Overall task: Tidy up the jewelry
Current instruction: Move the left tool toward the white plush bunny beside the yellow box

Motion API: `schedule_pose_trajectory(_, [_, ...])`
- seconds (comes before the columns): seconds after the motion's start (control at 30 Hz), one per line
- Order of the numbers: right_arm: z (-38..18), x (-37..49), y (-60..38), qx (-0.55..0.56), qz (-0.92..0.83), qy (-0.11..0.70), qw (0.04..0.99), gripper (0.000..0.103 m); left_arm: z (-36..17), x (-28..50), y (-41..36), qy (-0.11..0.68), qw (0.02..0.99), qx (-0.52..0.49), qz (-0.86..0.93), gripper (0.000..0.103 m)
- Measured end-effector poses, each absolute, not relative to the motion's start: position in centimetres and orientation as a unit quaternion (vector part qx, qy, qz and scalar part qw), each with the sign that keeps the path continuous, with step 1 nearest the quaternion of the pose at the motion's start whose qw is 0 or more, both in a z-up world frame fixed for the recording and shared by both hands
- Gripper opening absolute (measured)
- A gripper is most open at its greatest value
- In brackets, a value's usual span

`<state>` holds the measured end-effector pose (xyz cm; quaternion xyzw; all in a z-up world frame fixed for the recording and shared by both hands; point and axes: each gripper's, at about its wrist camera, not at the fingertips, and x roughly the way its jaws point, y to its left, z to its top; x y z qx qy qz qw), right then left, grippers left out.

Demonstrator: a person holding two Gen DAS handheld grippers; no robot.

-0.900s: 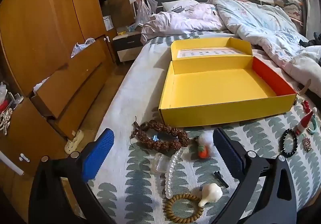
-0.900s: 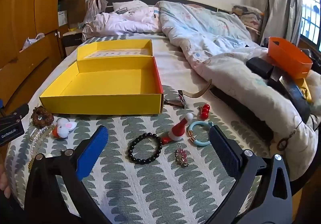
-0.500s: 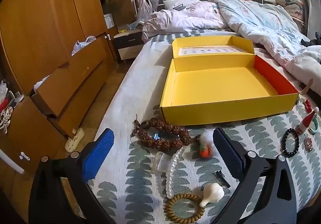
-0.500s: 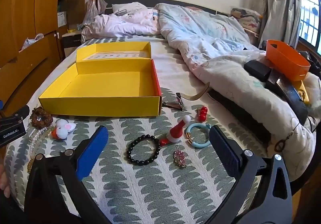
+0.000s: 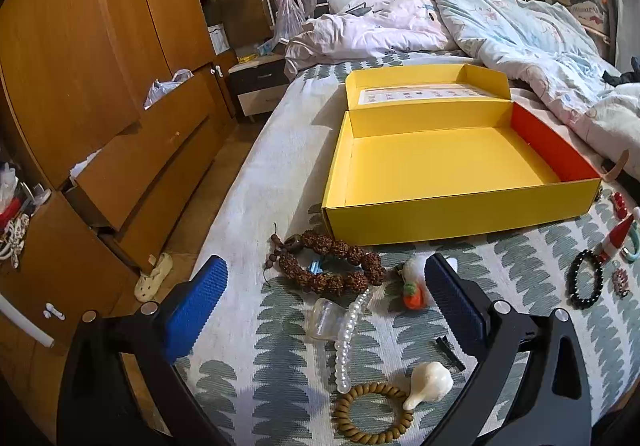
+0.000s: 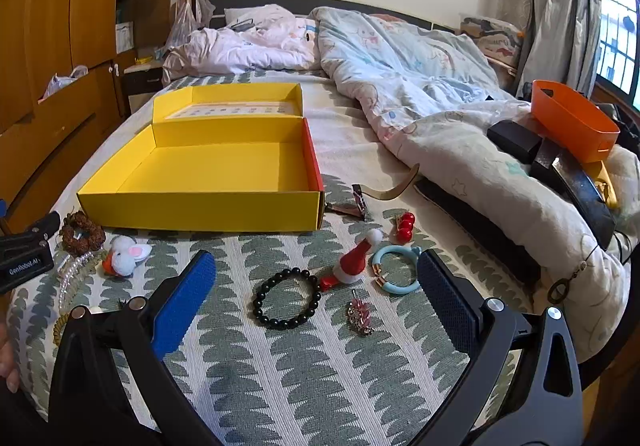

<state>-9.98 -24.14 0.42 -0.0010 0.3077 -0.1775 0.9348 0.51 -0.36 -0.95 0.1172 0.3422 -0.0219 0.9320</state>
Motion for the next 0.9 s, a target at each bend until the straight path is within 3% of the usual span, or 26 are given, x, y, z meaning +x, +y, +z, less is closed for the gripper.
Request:
schedule_pose_trajectory(0.3, [0.6, -9.9, -24.3, -0.004, -0.176, 0.300, 0.937, 0.100, -1.3, 2.5, 0.7, 0.361, 0.924, 0.128, 0.004, 0.098])
schedule_pose_trajectory(0.67, [1.4, -10.4, -25.3, 0.019, -0.142, 0.277, 0.950, 0.100, 0.0, 6.2, 6.2, 0.381, 0.923, 0.046, -0.003, 0.098])
schedule_pose_trajectory(0.9, [1.8, -10.4, -26.4, 0.004, -0.131, 0.230, 0.964, 0.100, -3.3, 8.7, 5.4, 0.437, 0.893, 0.104, 0.014, 0.098])
